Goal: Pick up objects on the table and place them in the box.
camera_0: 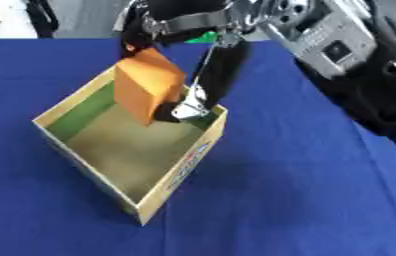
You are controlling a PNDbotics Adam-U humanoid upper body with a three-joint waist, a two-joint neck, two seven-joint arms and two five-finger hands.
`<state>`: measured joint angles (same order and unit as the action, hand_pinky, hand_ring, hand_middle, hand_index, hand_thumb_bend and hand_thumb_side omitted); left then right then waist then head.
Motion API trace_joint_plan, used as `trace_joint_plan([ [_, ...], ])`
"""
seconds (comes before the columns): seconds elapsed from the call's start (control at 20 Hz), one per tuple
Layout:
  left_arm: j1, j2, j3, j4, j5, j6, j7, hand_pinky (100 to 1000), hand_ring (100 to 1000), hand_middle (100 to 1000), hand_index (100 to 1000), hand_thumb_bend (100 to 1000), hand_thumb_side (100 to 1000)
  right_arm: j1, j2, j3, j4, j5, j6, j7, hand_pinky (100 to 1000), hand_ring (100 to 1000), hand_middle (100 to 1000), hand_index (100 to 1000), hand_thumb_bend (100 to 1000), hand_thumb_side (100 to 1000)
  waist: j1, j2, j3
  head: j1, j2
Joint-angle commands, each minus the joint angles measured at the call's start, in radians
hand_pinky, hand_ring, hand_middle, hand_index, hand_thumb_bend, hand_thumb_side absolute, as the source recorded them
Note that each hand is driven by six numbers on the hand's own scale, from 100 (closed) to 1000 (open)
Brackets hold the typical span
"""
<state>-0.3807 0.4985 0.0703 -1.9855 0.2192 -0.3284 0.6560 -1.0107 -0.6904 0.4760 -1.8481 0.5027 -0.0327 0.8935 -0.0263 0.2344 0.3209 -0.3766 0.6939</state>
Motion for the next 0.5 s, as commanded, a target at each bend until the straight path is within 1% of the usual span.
trace_joint_plan([
  [0.05, -0.017, 0.010, 0.000, -0.014, 0.004, 0.001, -0.005, 834, 738, 714, 875, 590, 950, -0.024, 0.030, 0.016, 0.059, 0.058, -0.027, 0.003, 586, 640, 577, 678, 109, 412, 0.006, -0.013, 0.003, -0.007, -0.003],
  [0.2, -0.021, 0.006, -0.002, -0.014, 0.007, 0.000, -0.008, 835, 738, 715, 875, 590, 950, -0.029, 0.075, 0.042, 0.124, 0.115, -0.052, 0.004, 586, 641, 578, 678, 106, 416, 0.005, -0.011, 0.009, -0.012, -0.005],
  [0.5, -0.026, 0.001, -0.004, -0.014, 0.011, 0.000, -0.011, 835, 737, 714, 874, 589, 952, -0.017, 0.152, 0.070, 0.256, 0.213, -0.102, -0.016, 590, 648, 583, 681, 125, 415, 0.004, -0.006, 0.019, -0.019, -0.010],
])
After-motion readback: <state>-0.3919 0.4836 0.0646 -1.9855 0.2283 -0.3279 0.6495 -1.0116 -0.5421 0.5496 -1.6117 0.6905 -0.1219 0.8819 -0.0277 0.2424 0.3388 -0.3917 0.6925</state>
